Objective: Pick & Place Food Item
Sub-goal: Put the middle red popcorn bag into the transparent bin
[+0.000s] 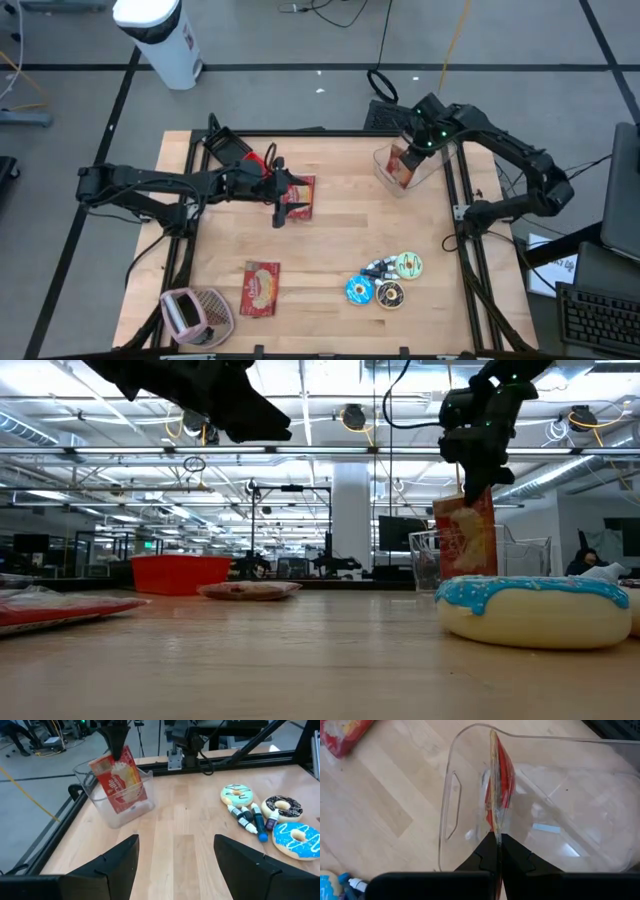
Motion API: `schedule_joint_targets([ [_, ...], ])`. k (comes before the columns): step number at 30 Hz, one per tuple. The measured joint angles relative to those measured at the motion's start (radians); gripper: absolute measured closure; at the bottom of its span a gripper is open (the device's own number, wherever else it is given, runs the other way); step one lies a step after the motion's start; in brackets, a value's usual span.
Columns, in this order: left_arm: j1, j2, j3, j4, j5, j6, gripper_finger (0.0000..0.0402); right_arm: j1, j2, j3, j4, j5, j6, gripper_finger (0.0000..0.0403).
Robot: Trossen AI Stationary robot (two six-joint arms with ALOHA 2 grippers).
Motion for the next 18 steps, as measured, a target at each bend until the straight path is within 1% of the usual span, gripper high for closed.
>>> schedule_joint_targets([
  [7,0.000,0.001,0.000,0.002,0.000,0.000,0.0136,0.000,0.009,0.000,0.032,0.005,0.002,0.0403],
  [18,0.000,0.001,0.000,0.001,0.000,0.000,0.0146,0.000,0.008,0.000,0.017,-0.006,0.026,0.0402],
])
